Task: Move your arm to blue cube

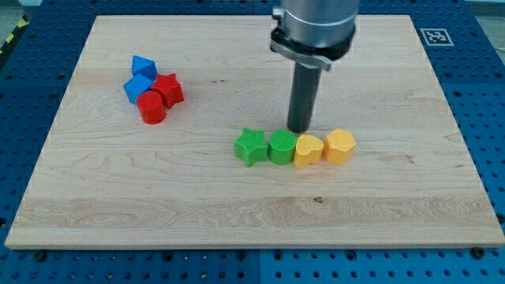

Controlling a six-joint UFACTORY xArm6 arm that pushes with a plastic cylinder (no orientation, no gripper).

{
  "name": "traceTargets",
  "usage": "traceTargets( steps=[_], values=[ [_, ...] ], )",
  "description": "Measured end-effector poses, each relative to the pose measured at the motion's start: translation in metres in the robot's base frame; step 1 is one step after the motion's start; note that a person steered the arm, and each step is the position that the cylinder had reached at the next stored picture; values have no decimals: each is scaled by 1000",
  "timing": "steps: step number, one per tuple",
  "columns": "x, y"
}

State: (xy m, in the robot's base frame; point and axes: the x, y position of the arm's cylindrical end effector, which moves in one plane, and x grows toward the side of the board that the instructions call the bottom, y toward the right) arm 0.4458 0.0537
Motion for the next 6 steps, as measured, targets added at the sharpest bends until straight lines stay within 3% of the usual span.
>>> traceTargets(
  steps=[3, 6],
  values=[
    [-14, -118],
    [24, -200]
  ],
)
